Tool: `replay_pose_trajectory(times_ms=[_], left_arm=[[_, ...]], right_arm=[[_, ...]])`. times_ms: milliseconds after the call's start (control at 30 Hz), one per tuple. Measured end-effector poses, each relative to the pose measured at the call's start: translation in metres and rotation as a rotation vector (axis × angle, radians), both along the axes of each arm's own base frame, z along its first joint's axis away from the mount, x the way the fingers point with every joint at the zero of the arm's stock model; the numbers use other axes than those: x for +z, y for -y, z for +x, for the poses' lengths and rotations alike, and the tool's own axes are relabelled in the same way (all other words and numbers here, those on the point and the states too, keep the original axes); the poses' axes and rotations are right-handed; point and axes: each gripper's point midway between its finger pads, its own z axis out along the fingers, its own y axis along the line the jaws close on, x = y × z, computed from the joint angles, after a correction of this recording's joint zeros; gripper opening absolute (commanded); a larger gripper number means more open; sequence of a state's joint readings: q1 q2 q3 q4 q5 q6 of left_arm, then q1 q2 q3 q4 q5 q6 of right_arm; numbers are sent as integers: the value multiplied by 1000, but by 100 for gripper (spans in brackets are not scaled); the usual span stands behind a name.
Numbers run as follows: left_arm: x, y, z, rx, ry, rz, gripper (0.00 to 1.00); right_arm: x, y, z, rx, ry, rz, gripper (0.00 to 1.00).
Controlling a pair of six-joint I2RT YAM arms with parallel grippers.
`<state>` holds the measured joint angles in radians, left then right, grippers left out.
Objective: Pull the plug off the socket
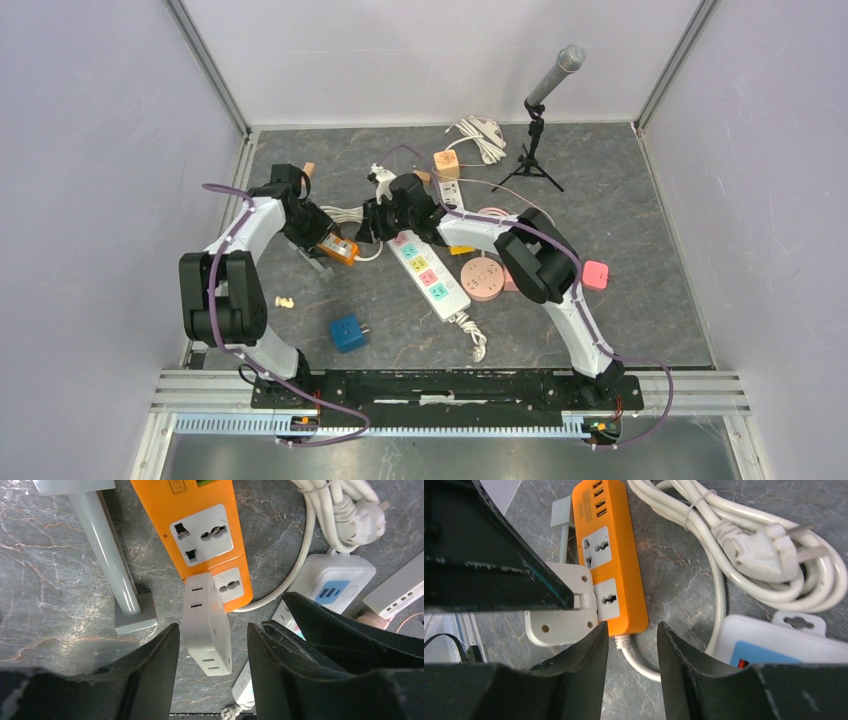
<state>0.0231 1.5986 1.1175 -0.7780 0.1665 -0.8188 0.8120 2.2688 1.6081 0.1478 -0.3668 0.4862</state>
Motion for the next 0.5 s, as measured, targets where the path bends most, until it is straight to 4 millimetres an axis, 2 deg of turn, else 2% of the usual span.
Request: replay_pose_trajectory(times_ms=[233,333,500], left_arm=[[-6,2,1,-13,-12,5,32],[-6,2,3,-13,-3,5,24],[-5,2,5,-14,7,2,10]], right_arm=[[-8,-19,-1,16,-17,21,44],[-16,-19,-4,24,-30,11,43],[-27,-16,-10,38,-41,-5,34]])
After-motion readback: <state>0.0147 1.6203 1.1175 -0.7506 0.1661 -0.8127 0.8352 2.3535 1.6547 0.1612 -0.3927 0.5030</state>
